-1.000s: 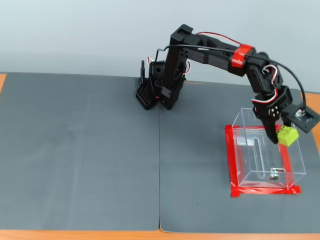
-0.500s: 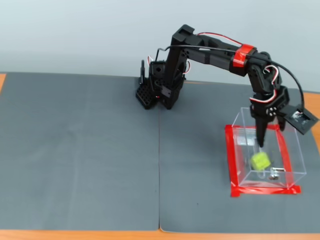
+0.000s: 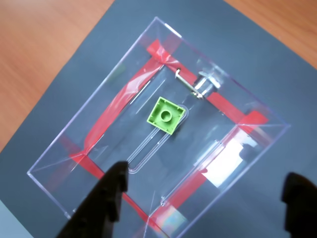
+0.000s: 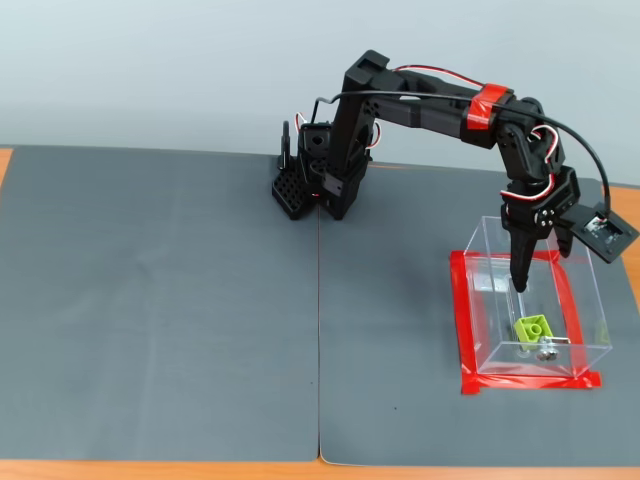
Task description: Pick the green lego block and place it into the transparent box
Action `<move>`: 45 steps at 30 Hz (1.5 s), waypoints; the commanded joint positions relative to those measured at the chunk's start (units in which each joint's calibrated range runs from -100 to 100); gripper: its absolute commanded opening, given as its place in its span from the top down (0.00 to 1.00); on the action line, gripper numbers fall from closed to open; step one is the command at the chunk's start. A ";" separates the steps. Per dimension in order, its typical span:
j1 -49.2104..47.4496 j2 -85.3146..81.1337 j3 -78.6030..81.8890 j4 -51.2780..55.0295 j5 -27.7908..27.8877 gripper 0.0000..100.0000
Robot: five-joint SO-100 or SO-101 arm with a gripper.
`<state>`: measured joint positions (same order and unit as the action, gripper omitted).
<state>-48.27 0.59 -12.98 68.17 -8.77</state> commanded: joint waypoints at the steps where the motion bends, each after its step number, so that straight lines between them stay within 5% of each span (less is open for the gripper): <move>1: 0.56 -6.15 -3.26 -0.37 -0.27 0.77; 6: 3.40 -11.49 -2.63 -0.29 0.20 0.99; 28: 29.43 -37.69 0.54 0.49 0.41 0.98; 40: 45.77 -58.97 25.78 0.49 0.46 0.98; 45: 48.01 -71.60 40.79 -0.29 4.63 0.98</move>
<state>-0.81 -64.15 20.70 68.43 -6.47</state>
